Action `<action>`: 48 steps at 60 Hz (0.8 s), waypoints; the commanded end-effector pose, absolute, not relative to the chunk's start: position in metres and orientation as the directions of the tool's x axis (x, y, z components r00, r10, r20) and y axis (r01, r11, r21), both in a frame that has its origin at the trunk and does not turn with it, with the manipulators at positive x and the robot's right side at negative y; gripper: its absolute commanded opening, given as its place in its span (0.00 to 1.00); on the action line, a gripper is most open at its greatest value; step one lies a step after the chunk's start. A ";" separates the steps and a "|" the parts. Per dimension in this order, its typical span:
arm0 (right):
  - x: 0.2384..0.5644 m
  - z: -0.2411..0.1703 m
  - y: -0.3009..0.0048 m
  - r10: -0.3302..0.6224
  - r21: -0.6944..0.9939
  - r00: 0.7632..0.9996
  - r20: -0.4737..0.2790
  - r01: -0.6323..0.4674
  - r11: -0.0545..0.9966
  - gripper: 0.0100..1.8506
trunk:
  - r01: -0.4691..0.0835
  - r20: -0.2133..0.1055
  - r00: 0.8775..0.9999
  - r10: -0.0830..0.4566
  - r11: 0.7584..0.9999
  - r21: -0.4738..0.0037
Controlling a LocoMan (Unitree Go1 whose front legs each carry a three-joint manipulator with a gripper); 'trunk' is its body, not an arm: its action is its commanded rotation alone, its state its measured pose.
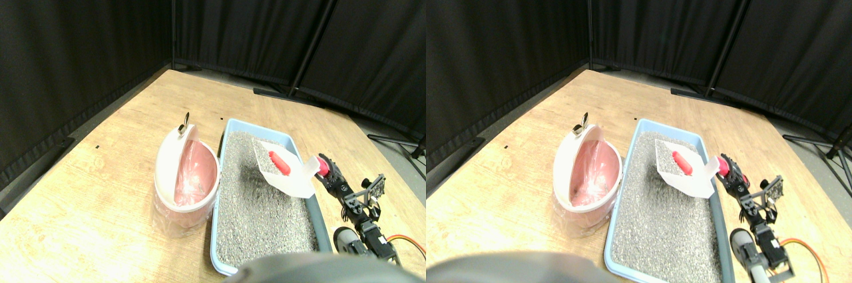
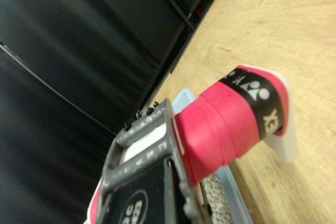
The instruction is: Scoop (unimanual)
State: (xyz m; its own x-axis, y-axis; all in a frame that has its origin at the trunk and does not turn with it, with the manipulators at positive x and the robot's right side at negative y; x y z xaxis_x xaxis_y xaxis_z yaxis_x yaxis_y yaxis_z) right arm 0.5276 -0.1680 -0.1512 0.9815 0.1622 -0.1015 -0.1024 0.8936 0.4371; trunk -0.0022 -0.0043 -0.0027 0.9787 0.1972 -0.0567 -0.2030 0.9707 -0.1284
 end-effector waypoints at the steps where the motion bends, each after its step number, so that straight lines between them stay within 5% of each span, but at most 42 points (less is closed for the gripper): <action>1: 0.531 -0.137 -0.163 0.192 0.504 0.981 0.001 -0.166 0.847 0.02 | -0.215 -0.064 0.976 0.208 0.965 -0.151; 48: 0.542 -0.131 -0.152 0.188 0.818 0.979 0.073 -0.167 0.550 0.02 | -0.222 -0.062 0.975 0.214 0.962 -0.157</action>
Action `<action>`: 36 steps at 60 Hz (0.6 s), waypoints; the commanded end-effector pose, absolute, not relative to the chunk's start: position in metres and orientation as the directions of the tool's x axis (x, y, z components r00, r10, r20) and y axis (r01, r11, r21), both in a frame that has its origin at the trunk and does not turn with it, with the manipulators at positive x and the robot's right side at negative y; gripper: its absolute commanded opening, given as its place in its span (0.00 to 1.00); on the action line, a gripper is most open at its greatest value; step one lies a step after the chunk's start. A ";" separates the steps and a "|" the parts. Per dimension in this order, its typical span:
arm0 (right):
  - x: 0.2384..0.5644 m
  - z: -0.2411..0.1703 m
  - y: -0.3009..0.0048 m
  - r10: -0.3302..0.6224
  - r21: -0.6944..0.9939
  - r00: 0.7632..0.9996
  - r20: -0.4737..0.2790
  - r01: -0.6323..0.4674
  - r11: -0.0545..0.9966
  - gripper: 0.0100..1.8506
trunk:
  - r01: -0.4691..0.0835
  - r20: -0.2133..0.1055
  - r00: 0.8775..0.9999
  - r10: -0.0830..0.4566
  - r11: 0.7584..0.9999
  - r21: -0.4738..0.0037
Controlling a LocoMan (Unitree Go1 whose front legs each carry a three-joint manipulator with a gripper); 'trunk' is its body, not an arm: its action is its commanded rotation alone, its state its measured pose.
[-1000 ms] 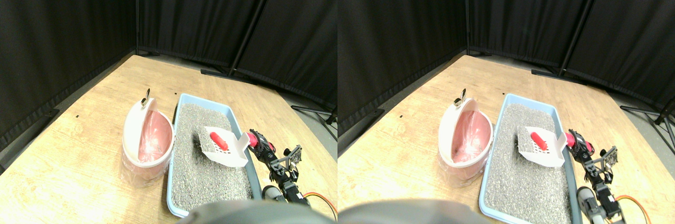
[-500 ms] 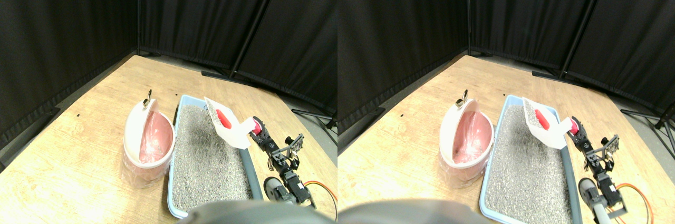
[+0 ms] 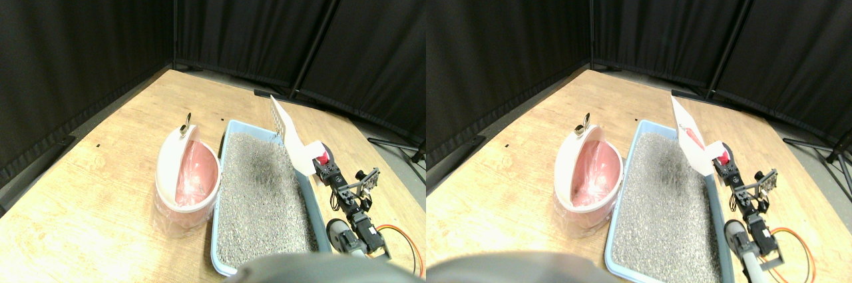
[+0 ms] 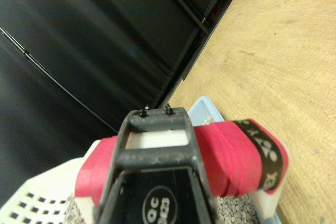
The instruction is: Scoop (unimanual)
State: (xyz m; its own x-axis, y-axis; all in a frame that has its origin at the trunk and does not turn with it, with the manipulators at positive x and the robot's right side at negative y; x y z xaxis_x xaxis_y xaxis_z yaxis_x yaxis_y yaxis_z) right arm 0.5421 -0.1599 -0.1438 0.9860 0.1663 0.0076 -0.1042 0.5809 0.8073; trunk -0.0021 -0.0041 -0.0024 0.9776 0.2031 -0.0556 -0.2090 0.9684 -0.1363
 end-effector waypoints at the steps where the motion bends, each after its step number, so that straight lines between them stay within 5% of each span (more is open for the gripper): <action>1: 0.542 -0.131 -0.151 0.191 0.815 0.979 0.072 -0.168 0.555 0.02 | -0.222 -0.062 0.975 0.214 0.962 -0.157; 8: 0.541 -0.131 -0.148 0.200 0.820 0.978 0.064 -0.166 0.548 0.02 | -0.225 -0.060 0.974 0.218 0.961 -0.161; 19: 0.542 -0.130 -0.143 0.168 0.916 0.985 0.025 -0.090 0.390 0.02 | -0.228 -0.060 0.973 0.221 0.960 -0.161; 36: 0.544 -0.130 -0.140 0.182 0.916 0.983 0.034 -0.103 0.388 0.02 | -0.235 -0.065 0.972 0.227 0.959 -0.160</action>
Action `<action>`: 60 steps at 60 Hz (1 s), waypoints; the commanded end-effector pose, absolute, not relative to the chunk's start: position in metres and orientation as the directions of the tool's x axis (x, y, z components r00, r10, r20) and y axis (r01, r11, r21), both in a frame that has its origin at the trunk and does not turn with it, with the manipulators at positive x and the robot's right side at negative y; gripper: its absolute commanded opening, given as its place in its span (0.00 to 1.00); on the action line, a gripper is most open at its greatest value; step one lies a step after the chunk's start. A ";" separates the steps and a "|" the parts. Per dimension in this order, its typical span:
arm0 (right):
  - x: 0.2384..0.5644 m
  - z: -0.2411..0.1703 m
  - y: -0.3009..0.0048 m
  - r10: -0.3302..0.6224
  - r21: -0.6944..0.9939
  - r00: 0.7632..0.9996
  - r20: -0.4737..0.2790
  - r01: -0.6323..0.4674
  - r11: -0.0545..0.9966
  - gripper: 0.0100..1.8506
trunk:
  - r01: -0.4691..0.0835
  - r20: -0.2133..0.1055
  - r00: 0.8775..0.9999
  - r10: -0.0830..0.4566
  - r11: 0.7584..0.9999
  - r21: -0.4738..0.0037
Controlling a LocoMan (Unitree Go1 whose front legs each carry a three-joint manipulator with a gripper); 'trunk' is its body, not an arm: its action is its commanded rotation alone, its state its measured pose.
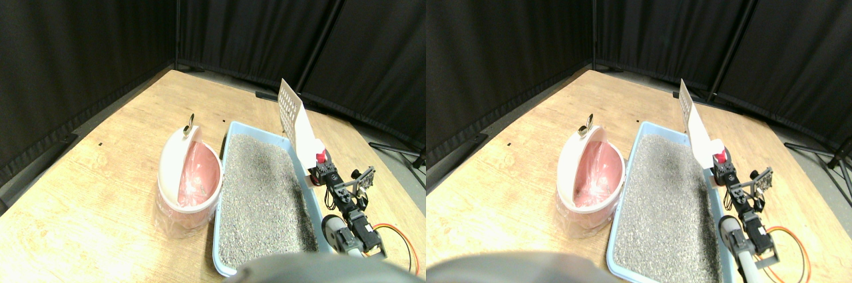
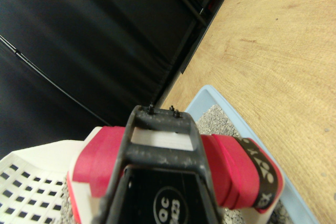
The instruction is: Scoop (unimanual)
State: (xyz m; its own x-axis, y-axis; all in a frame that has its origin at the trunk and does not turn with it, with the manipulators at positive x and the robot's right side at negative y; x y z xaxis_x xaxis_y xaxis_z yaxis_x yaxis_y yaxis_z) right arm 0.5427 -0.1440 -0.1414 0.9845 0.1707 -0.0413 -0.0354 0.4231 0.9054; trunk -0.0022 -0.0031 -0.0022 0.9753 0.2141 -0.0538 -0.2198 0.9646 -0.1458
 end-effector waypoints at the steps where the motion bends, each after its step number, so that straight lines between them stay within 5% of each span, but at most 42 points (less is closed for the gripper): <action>1: 0.544 -0.129 -0.139 0.185 0.917 0.982 0.035 -0.105 0.386 0.02 | -0.235 -0.065 0.972 0.227 0.959 -0.160; 20: 0.542 -0.126 -0.140 0.199 0.883 0.978 0.055 -0.141 0.449 0.02 | -0.248 -0.068 0.968 0.240 0.954 -0.168; 44: 0.539 -0.110 -0.143 0.299 0.445 0.947 0.119 -0.321 0.836 0.02 | -0.259 -0.070 0.966 0.250 0.950 -0.174; 60: 0.540 -0.103 -0.140 0.323 0.348 0.940 0.110 -0.341 0.873 0.02 | -0.264 -0.067 0.964 0.256 0.949 -0.174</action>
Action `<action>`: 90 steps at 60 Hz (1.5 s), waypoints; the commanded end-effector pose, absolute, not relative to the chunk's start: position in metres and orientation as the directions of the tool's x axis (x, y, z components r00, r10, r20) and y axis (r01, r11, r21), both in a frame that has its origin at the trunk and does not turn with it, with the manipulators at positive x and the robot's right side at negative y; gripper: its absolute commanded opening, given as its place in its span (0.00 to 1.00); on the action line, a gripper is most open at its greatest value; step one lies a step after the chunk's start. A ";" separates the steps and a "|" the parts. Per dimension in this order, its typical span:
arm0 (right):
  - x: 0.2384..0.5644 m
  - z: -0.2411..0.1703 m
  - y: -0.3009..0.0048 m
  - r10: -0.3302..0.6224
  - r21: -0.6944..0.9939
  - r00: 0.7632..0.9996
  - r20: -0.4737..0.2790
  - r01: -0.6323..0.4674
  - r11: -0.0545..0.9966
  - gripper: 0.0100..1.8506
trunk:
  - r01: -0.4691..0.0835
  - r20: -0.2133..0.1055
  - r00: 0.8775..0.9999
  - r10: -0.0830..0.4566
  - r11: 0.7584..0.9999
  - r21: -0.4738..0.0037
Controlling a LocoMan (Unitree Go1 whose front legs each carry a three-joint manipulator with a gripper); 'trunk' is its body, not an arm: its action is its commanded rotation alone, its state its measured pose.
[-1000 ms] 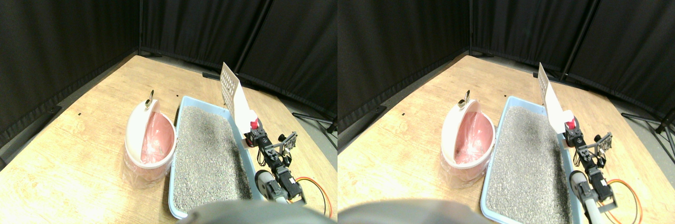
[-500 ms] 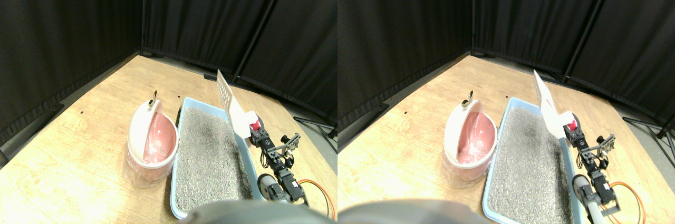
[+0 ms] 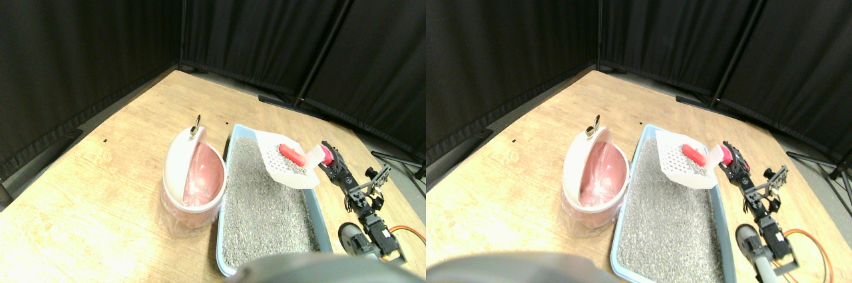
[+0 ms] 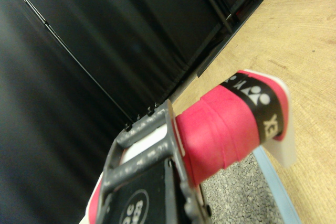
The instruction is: Scoop (unimanual)
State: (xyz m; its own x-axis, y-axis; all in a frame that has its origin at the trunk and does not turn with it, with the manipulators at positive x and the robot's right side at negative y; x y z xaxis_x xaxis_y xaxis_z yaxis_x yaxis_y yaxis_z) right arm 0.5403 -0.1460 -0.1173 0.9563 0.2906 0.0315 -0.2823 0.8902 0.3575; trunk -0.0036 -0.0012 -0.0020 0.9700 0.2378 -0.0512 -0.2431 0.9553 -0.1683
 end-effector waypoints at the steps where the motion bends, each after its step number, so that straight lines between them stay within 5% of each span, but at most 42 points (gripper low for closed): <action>1: 0.541 -0.102 -0.140 0.331 0.337 0.937 0.110 -0.349 0.874 0.02 | -0.264 -0.067 0.964 0.256 0.949 -0.174; 25: 0.543 -0.096 -0.127 0.405 0.113 0.913 0.039 -0.407 0.906 0.02 | -0.289 -0.072 0.957 0.280 0.941 -0.177; 49: 0.544 -0.097 -0.116 0.414 0.164 0.910 0.011 -0.410 0.897 0.02 | -0.313 -0.075 0.950 0.305 0.931 -0.185; 90: 0.549 -0.087 -0.085 0.499 0.133 0.866 -0.027 -0.491 0.861 0.02 | -0.372 -0.065 0.928 0.367 0.906 -0.202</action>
State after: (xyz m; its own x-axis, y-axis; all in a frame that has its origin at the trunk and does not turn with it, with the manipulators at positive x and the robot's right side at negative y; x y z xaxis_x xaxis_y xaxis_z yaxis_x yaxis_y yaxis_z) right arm 0.5488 -0.0930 -0.0977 0.8791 0.4719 -0.0673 -0.4597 0.8766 0.1420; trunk -0.0044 0.0039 -0.0024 0.9350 0.3509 -0.0512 -0.3533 0.9096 -0.2185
